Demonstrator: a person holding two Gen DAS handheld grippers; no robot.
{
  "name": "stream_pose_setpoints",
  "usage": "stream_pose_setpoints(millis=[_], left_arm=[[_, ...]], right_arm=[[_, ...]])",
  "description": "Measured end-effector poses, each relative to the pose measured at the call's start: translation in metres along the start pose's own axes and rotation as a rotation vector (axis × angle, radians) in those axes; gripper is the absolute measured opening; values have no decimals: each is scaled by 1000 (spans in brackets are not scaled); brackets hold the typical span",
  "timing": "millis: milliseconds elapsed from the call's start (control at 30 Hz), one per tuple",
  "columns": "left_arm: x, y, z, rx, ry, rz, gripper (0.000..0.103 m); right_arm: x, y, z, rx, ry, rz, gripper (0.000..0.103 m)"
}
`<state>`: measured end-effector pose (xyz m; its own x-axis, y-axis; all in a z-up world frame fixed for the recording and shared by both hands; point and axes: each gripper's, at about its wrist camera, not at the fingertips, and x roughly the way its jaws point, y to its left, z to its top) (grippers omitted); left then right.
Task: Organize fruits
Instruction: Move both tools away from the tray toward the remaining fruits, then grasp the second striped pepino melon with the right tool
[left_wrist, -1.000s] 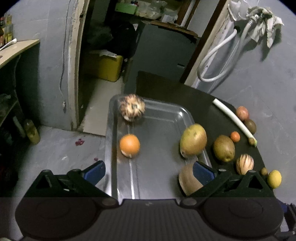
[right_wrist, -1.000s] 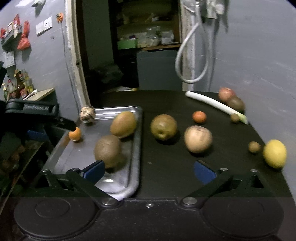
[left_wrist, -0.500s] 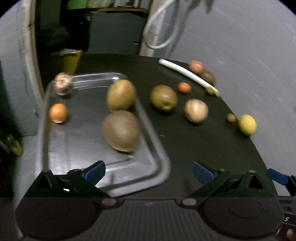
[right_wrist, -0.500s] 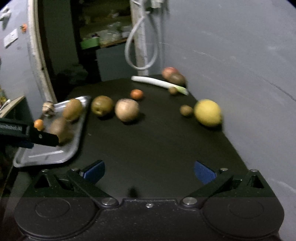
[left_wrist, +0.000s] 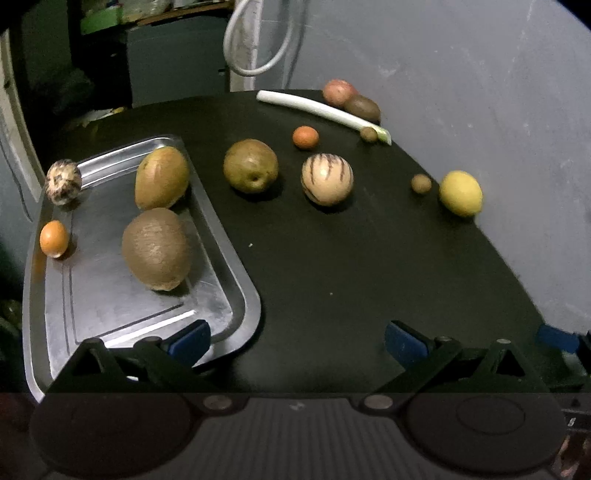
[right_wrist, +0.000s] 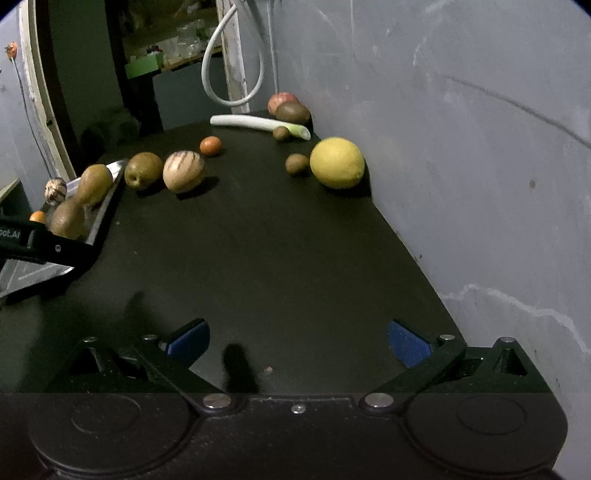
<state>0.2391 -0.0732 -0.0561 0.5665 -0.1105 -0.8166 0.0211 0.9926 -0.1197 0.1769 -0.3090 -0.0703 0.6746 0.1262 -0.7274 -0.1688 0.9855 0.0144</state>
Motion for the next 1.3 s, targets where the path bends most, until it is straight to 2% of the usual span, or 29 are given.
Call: stream_pose_setpoints(millis=[167,433,633,833,900,1100,1300], left_arm=[[-1,-1,8,128,0,32,102],[1,19,59,400,-41,35,102],[19,31,103,699,-49,12,102],[49,35,122,1017,-38,0,102],[58,36,129,1075,-29,-29,102],[85,37,141,1165,30,-179,102],[106,40,146,1199,87,-284,102]], right_arm=[[7,-3,0,-36,13,21,102],[28,1,23,-175,29,88,102],[50,19,56,-262,32,166,102],[82,48,98,-377,39,238,102],[93,58,111,-415,39,269,102],[125,85,138,-522,53,339,102],[150,101,150,-571,77,381,96]])
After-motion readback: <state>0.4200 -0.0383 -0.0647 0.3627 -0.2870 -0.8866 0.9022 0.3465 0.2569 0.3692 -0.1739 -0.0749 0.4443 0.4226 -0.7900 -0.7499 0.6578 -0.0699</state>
